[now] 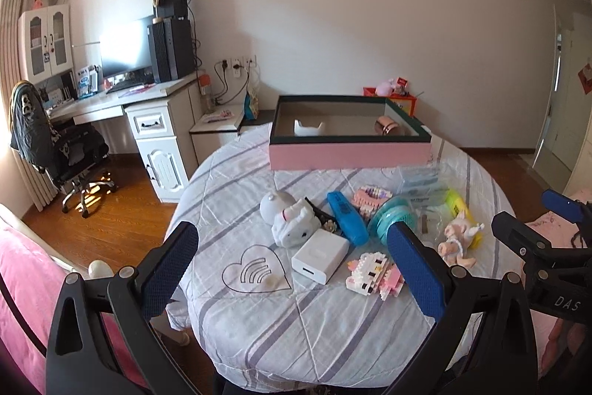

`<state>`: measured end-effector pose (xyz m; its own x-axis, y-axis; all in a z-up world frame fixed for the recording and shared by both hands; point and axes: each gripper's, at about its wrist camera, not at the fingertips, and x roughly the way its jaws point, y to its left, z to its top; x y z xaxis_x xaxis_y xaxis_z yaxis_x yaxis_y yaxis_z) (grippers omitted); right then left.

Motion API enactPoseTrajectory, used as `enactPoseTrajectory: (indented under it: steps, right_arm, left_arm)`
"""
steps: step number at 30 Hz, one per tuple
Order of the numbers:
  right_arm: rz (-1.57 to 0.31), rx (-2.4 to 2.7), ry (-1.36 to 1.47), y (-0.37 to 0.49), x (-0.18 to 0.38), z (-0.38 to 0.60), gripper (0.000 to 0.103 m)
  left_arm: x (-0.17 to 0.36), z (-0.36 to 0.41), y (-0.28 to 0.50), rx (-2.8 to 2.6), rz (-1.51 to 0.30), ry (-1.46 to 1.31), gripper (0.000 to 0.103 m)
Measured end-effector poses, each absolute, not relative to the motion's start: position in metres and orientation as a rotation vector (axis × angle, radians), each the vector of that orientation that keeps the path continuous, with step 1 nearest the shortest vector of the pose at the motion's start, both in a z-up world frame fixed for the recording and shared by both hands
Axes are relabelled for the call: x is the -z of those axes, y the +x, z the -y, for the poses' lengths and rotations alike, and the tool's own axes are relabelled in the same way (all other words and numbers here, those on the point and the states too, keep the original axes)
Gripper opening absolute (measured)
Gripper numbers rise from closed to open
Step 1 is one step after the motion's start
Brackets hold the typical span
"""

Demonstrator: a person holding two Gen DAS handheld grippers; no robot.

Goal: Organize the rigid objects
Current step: 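Withdraw both tools from the box back over the bed, then grasp the white charger with left gripper while right grasps yellow highlighter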

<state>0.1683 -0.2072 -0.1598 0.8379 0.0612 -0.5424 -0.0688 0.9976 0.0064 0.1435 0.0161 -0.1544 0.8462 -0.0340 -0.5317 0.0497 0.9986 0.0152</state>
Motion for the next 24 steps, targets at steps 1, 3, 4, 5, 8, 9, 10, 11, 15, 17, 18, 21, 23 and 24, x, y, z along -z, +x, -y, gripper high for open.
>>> enactPoseTrajectory:
  steps: [1,3,4,5,8,9,10,11,15,17,18,21,23,24]
  right_arm:
    - [-0.597,-0.063,-0.011,0.174,0.168,0.209,0.103]
    - [-0.650,-0.058,-0.003,0.186,0.185,0.214,0.103]
    - [-0.670,-0.057,0.005,0.191,0.192,0.216,0.103]
    - [-0.689,-0.053,0.009,0.196,0.199,0.219,0.103]
    - [-0.731,-0.062,0.031,0.209,0.215,0.223,0.103]
    - [-0.736,-0.070,0.035,0.212,0.218,0.223,0.103]
    - [-0.733,-0.077,0.038,0.212,0.219,0.223,0.103]
    - [-0.726,-0.076,0.033,0.212,0.220,0.222,0.103]
    - [-0.705,-0.090,-0.006,0.211,0.216,0.215,0.099]
    - [-0.700,-0.091,-0.028,0.209,0.215,0.212,0.098]
    - [-0.700,-0.097,-0.032,0.208,0.214,0.211,0.098]
    - [-0.706,-0.093,-0.035,0.207,0.214,0.214,0.098]
    - [-0.714,-0.100,-0.023,0.208,0.215,0.217,0.098]
    - [-0.721,-0.103,-0.019,0.208,0.217,0.218,0.098]
  left_arm:
    - [0.161,-0.017,0.149,0.045,-0.584,0.027,0.103]
    - [0.172,-0.018,0.157,0.042,-0.617,0.024,0.103]
    - [0.177,-0.019,0.160,0.041,-0.630,0.026,0.103]
    - [0.182,-0.021,0.163,0.042,-0.643,0.028,0.103]
    - [0.196,-0.025,0.172,0.035,-0.680,0.029,0.103]
    - [0.200,-0.027,0.174,0.032,-0.691,0.027,0.103]
    - [0.204,-0.029,0.177,0.028,-0.700,0.022,0.103]
    - [0.206,-0.031,0.178,0.027,-0.705,0.015,0.103]
    - [0.211,-0.037,0.183,0.036,-0.716,-0.001,0.103]
    - [0.213,-0.038,0.184,0.043,-0.718,-0.006,0.103]
    - [0.215,-0.039,0.185,0.045,-0.719,-0.009,0.103]
    - [0.219,-0.039,0.188,0.047,-0.725,-0.017,0.103]
    - [0.221,-0.039,0.190,0.056,-0.730,-0.025,0.103]
    - [0.223,-0.038,0.191,0.064,-0.732,-0.025,0.103]
